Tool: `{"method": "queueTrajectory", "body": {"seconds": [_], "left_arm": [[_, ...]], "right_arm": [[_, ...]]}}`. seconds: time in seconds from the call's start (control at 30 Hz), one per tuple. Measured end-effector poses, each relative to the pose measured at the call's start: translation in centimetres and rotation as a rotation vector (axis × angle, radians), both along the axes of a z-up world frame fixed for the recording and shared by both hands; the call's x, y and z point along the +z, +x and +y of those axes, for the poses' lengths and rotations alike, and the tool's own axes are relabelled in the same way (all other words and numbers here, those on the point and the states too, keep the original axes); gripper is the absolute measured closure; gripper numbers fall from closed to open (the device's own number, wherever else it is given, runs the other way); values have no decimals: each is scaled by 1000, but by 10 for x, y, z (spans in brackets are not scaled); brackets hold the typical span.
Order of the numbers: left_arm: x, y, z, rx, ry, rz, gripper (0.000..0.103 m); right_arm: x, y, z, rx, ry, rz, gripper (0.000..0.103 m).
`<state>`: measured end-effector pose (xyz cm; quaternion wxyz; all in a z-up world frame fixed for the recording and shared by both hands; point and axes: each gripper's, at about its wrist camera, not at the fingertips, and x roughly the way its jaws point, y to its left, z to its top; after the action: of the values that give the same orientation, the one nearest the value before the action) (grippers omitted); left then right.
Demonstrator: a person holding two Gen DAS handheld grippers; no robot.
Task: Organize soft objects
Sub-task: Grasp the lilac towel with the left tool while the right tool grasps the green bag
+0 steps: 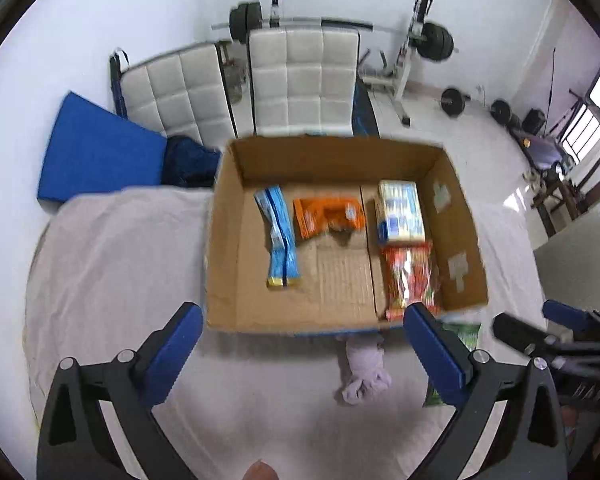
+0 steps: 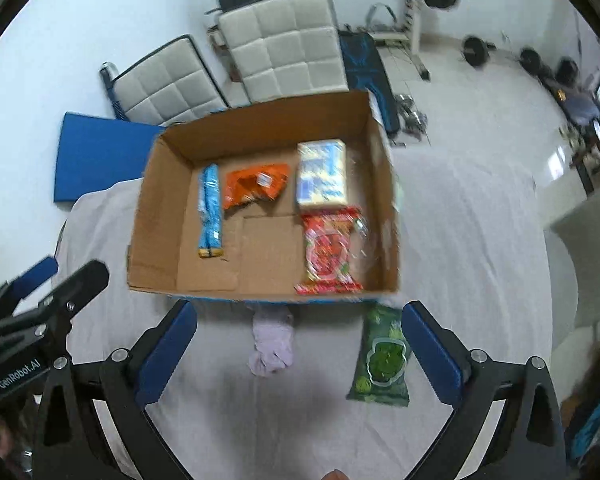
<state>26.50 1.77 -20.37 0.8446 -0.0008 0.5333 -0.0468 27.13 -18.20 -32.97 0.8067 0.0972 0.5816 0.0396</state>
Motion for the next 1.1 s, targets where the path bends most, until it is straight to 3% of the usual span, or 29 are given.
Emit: {"method": "queueTrajectory", "body": {"seconds": [0.3,0.5,0.63,0.7,0.77,0.87,0.9,0.97,1.1], "left_arm": [[-91,-8,-38,-46,-3,226,0],[-162,-2,-70,-45,0,391,0],[-204,5,-86,-53,26,465,1],[-217,6,-91,-62,24,468,10],[-225,4,-93,-68,7,480,34],[-226,-1,-93,-70,15,448,41],[-226,-4,-93,-72,17,443,45],[-225,-11,-87,-70,6,446,63],[-225,-32,-70,-43,-30,468,69]], "right_arm": [[-97,-30,-74,-183,-7,242,0],[-171,-37,-86,-224,38,372,0],[-197,-36,-86,-233,53,407,2],[-203,-36,-83,-225,45,409,4],[-209,-35,-78,-202,26,415,21],[-221,-33,-71,-176,-2,446,41],[-225,-33,-69,-169,-5,457,44],[-229,-36,-65,-163,-4,458,46],[-230,-44,-55,-122,-25,467,51]]}}
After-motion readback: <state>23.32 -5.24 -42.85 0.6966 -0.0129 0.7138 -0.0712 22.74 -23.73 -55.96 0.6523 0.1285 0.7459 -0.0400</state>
